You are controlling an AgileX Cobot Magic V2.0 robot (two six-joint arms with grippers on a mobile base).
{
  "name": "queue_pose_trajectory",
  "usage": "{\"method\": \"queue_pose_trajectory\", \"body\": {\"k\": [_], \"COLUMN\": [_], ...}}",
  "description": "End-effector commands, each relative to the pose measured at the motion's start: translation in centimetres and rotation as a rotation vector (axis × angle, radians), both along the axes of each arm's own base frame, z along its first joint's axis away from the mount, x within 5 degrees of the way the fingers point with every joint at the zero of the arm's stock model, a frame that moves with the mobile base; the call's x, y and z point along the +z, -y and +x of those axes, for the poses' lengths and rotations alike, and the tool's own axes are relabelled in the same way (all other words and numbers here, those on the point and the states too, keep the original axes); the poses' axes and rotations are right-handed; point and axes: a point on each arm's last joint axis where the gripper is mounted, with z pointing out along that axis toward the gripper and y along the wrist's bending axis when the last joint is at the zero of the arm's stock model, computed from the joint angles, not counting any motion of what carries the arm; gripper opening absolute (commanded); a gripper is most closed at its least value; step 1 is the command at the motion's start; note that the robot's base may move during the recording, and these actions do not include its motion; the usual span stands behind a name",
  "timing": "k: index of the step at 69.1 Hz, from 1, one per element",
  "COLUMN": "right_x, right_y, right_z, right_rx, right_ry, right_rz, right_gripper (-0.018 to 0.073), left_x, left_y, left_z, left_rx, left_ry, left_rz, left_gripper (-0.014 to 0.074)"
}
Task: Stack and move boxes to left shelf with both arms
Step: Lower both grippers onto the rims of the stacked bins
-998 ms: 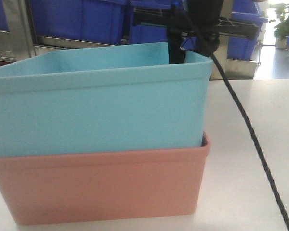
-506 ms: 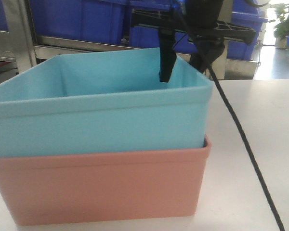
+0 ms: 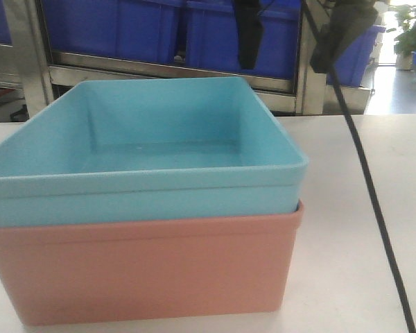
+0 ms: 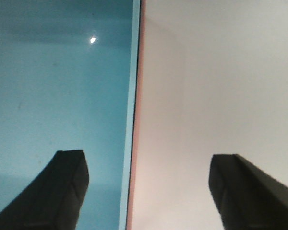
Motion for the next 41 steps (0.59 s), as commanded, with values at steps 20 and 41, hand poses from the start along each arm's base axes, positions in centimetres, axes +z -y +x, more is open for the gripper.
{"method": "queue_pose_trajectory", "body": {"k": [20,41], "right_x": [3.3,2.2], "right_y": [0.7,0.2], "right_z": [-0.5,0.2], "right_rx": [0.078,0.084], "right_ry": [0.144,0.130], "right_rz": [0.003,-0.006], "right_gripper": [0.0622,0.0622], "left_x": [2.8,1.4], "left_y": [2.5,5.5], "left_z": [3.8,10.2], "left_rx": [-0.018,-0.003], "left_ry": [-0.146,-0.401], "left_rz": [-0.076,0.009], "left_gripper": [0.0528,0.0528]}}
